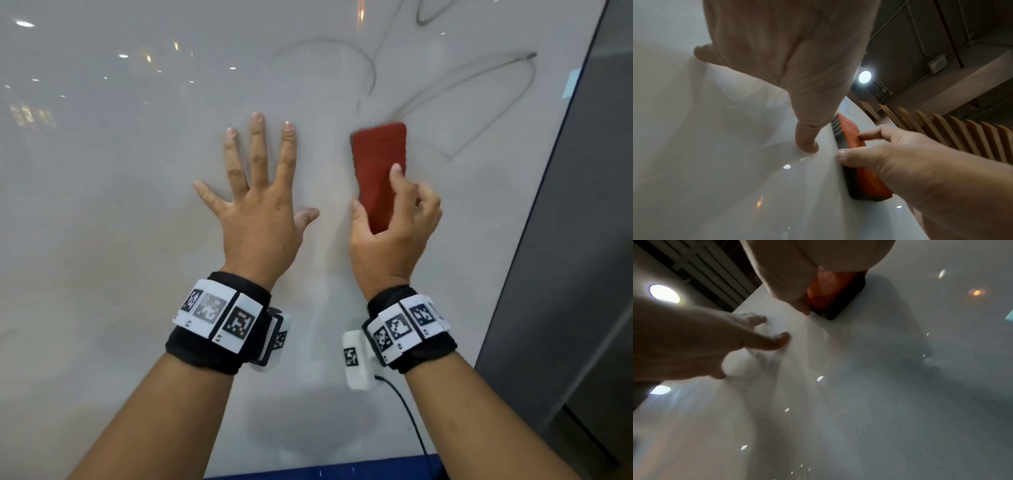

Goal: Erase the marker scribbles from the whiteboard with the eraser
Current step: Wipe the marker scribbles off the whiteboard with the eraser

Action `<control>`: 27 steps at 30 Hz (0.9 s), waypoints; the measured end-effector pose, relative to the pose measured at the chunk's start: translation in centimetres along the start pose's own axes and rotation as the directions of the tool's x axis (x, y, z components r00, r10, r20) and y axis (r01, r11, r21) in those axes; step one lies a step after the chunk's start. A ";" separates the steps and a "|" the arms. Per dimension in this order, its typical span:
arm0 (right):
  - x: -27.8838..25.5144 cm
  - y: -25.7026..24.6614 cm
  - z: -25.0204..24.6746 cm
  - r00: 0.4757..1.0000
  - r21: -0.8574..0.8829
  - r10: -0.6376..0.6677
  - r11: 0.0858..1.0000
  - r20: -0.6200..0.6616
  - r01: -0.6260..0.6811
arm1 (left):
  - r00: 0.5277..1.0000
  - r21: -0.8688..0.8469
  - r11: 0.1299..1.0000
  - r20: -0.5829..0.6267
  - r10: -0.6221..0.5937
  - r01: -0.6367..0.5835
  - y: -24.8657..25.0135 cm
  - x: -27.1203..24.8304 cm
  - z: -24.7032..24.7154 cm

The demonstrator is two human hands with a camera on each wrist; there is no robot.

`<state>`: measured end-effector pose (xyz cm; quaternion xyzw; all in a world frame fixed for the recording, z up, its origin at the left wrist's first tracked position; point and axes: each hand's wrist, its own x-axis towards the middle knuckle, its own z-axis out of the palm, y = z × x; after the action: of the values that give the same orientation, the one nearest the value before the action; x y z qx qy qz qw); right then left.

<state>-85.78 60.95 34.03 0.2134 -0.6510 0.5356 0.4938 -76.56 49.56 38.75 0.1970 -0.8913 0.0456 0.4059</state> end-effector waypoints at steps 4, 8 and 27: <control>-1.7 -0.9 0.1 0.960 -0.011 -0.174 0.983 0.219 0.181 | 1.000 -0.023 1.000 0.004 -0.005 0.005 -0.1 -0.2 0.1; 0.4 1.3 -1.0 0.991 -0.068 -0.094 0.993 0.095 0.100 | 1.000 -0.007 1.000 0.010 -0.012 0.013 0.0 -0.4 0.2; -0.7 1.2 -2.1 0.951 -0.117 -0.157 0.974 0.268 0.194 | 0.993 -0.104 0.987 0.024 -0.116 0.118 2.0 -1.3 1.1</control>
<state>-85.58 63.08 32.71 0.3026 -0.7241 0.4097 0.4650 -77.33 51.57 37.20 0.2277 -0.8828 -0.0273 0.4099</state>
